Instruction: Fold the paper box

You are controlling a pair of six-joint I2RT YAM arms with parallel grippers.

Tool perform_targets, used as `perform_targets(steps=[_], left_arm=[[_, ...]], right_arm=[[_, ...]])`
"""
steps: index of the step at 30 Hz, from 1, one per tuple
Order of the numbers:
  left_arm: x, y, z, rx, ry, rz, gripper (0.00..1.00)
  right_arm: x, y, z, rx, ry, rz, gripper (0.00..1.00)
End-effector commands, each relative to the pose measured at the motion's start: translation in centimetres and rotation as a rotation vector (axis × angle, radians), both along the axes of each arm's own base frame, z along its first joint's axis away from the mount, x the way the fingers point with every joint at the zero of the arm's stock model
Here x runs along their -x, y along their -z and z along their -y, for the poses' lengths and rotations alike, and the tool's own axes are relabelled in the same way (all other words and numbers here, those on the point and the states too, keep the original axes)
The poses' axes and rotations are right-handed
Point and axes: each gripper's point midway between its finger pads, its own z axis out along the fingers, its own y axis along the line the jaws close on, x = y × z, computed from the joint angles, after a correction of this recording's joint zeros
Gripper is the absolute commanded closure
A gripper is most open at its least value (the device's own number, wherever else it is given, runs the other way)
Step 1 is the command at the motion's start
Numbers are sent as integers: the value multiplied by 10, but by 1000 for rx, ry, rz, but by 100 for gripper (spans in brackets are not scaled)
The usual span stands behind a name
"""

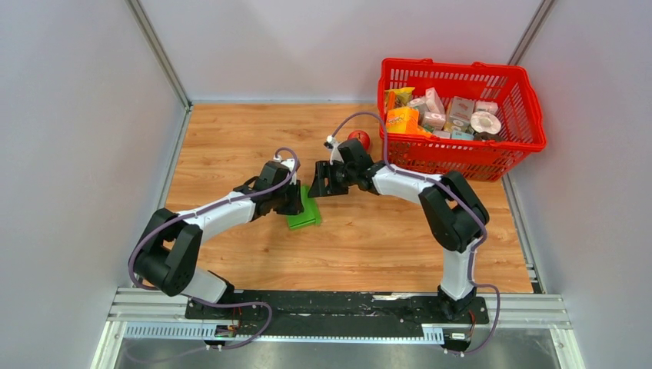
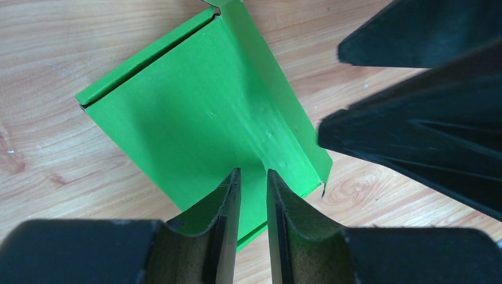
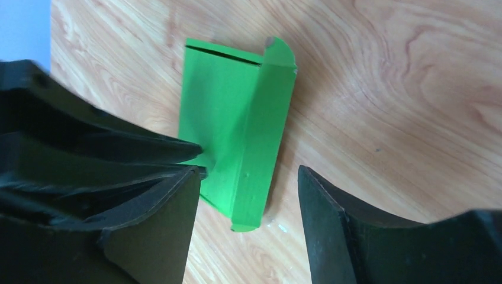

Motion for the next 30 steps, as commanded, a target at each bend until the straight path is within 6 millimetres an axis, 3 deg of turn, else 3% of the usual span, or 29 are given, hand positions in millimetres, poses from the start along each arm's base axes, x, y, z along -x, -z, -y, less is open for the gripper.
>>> perform_targets(steps=[1,6,10,13,18,22,23,24,25,28,30], left_arm=[[-6,-5,-2,-2,-2,49,69],[-6,-2,-2,-7,2,42,70],[-6,-4,-2,-6,1,40,70],[-7,-18,0,25,-7,72,67],[-10,-40,-1,61,-15,99,64],[-11,-58,-15,162,-104,108,47],[-7,-53,-24,172,-140,92,45],[-5,-62,-30,205,-164,109,41],[-4,-55,-44,226,-230,83,33],[-2,-55,-62,305,-336,68,29],[-2,-55,-60,353,-344,56,28]], right_arm=[[4,23,-12,-17,-77,-55,36],[3,38,-10,-3,-63,-69,38],[3,50,-6,25,-41,-86,46],[5,61,-3,68,-28,-83,53],[11,75,-4,176,-24,-65,56],[8,84,5,253,20,-43,60],[9,86,6,258,20,-44,60],[10,86,6,257,21,-48,60],[10,87,7,257,23,-51,60],[13,93,8,264,26,-71,63],[16,97,10,274,27,-85,65]])
